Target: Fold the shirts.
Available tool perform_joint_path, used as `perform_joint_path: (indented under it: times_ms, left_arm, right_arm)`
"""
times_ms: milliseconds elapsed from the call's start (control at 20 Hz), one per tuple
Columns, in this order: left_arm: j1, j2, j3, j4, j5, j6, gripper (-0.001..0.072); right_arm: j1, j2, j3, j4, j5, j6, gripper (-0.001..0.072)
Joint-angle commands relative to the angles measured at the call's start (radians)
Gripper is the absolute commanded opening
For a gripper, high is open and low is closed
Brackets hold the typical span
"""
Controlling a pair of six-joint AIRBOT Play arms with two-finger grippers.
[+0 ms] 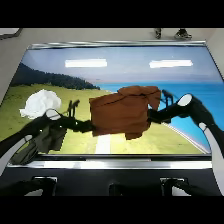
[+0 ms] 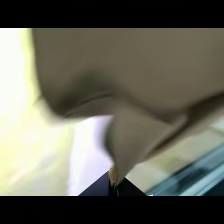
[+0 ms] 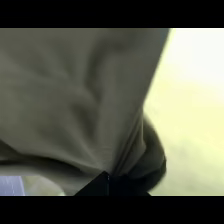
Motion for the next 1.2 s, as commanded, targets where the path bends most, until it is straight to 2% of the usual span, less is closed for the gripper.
perform_joint_path:
  times_ms: [0, 100, 200, 300, 550, 700, 800, 950, 1050, 1150]
  left_arm:
    - [0.052, 0.186, 0.240, 0.040, 0.076, 0.002, 0.0024]
    - [0.049, 0.288, 0.447, 0.033, 0.212, -0.009, 0.0024]
    - [0.021, 0.361, 0.646, 0.034, 0.346, 0.018, 0.0024]
    - [0.002, 0.410, 0.791, 0.037, 0.411, 0.043, 0.0024]
    - [-0.057, 0.458, 0.853, 0.058, 0.360, 0.044, 0.0024]
    - [-0.059, 0.451, 0.853, 0.234, 0.327, 0.026, 0.0024]
    - [-0.058, 0.422, 0.853, 0.411, 0.289, -0.079, 0.0024]
    - [-0.058, 0.311, 0.840, 0.629, 0.096, -0.209, 0.0024]
    - [-0.058, 0.210, 0.776, 0.703, -0.003, -0.230, 0.0024]
    - [-0.057, 0.095, 0.678, 0.733, -0.024, -0.230, 0.0025]
  right_arm:
    - [0.004, 0.165, 0.249, -0.045, -0.079, -0.131, 0.0036]
    - [0.004, 0.277, 0.449, -0.009, -0.166, -0.153, 0.0036]
    - [0.004, 0.384, 0.606, 0.028, -0.245, -0.153, 0.0036]
    - [0.004, 0.478, 0.694, 0.040, -0.263, -0.153, 0.0036]
    - [0.004, 0.612, 0.709, 0.043, -0.206, -0.095, 0.0036]
    - [0.004, 0.610, 0.709, 0.022, -0.207, -0.097, 0.0036]
    - [0.004, 0.567, 0.709, 0.013, -0.181, -0.095, 0.0036]
    - [0.004, 0.401, 0.705, 0.010, -0.025, -0.097, 0.0037]
    - [0.004, 0.225, 0.686, 0.031, 0.108, -0.105, 0.0037]
    - [0.005, 0.006, 0.667, 0.105, 0.193, -0.122, 0.0038]
